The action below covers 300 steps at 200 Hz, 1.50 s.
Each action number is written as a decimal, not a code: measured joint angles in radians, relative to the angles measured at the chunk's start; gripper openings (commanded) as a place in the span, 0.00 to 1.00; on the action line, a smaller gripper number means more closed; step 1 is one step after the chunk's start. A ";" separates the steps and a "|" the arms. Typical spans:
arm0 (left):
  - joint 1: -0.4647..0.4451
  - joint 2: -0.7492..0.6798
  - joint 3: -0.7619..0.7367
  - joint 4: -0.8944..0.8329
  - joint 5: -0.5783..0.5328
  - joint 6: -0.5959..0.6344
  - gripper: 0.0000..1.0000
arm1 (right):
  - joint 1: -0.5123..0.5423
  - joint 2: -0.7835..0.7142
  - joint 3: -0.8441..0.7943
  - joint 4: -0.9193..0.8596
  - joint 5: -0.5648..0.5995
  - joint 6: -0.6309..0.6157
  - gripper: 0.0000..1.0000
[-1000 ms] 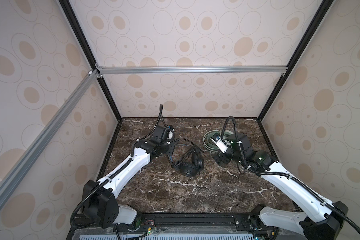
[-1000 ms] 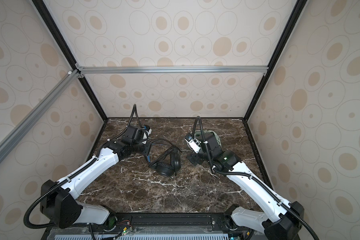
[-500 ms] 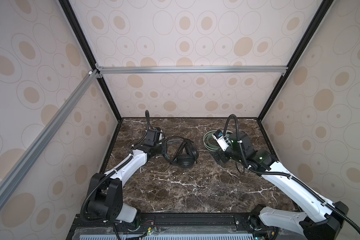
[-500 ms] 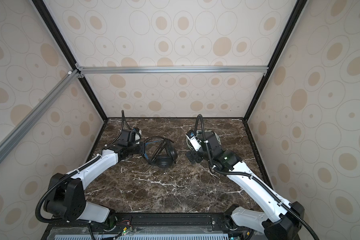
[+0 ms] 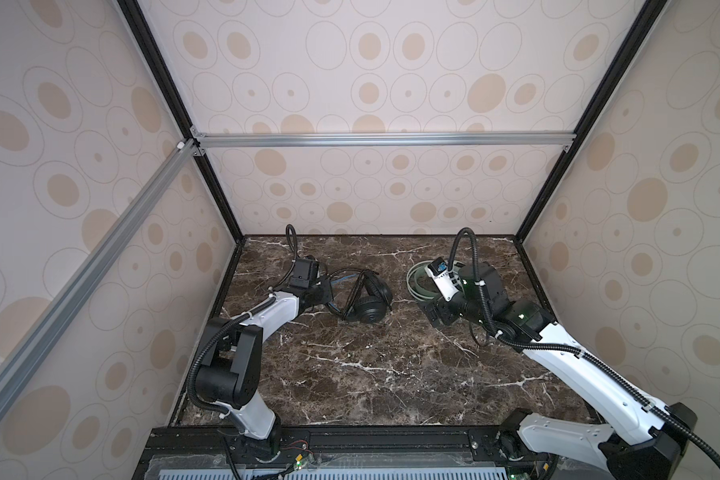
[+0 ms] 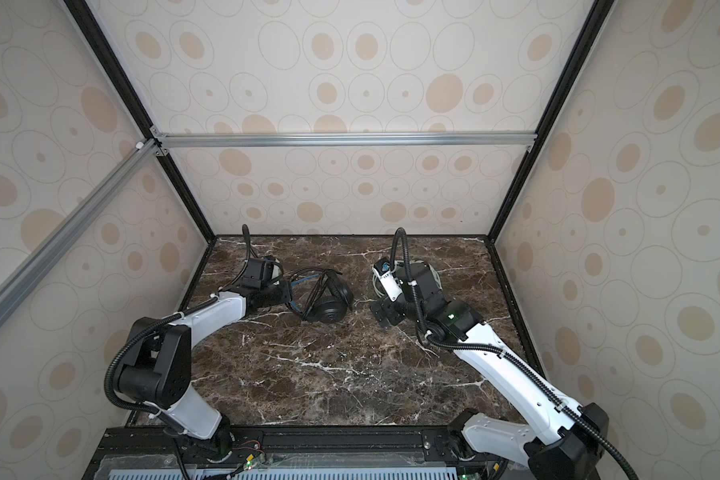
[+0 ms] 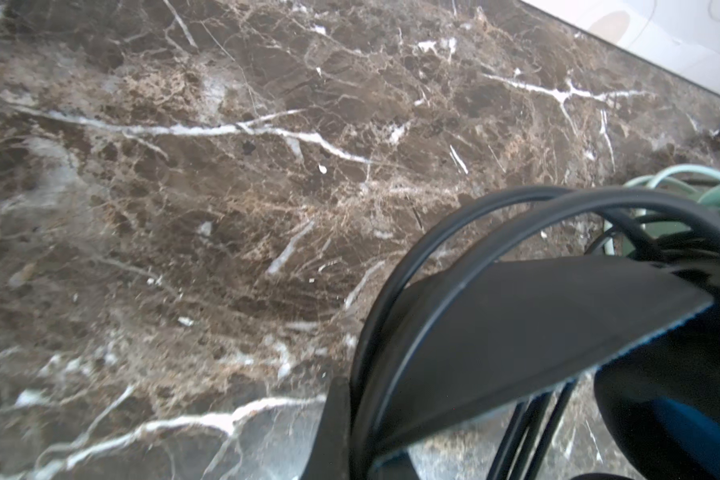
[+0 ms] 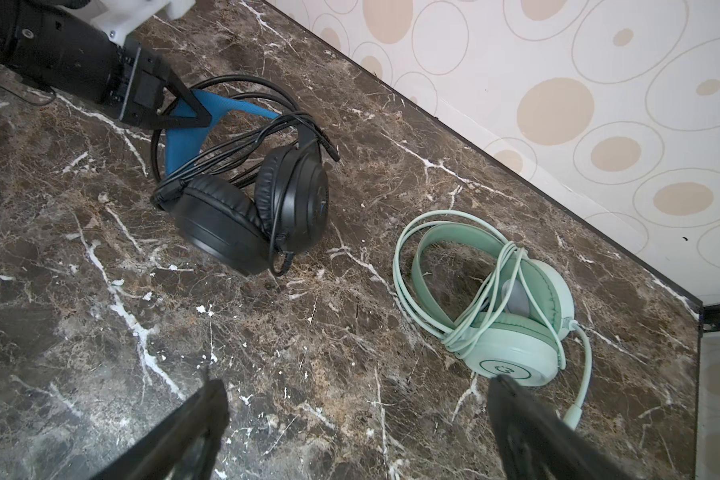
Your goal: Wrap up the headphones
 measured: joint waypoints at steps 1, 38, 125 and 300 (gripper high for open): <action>0.000 0.002 0.001 0.002 0.000 0.000 0.00 | 0.000 0.000 0.000 0.000 0.000 0.001 1.00; 0.000 0.039 0.004 0.066 -0.009 -0.023 0.00 | 0.000 0.000 0.000 0.006 -0.003 0.009 1.00; 0.004 0.111 -0.001 0.175 -0.038 -0.067 0.01 | -0.001 0.006 -0.001 0.029 -0.010 0.010 1.00; 0.005 0.132 -0.002 0.143 -0.101 -0.106 0.98 | -0.002 -0.003 -0.018 0.108 0.064 0.010 1.00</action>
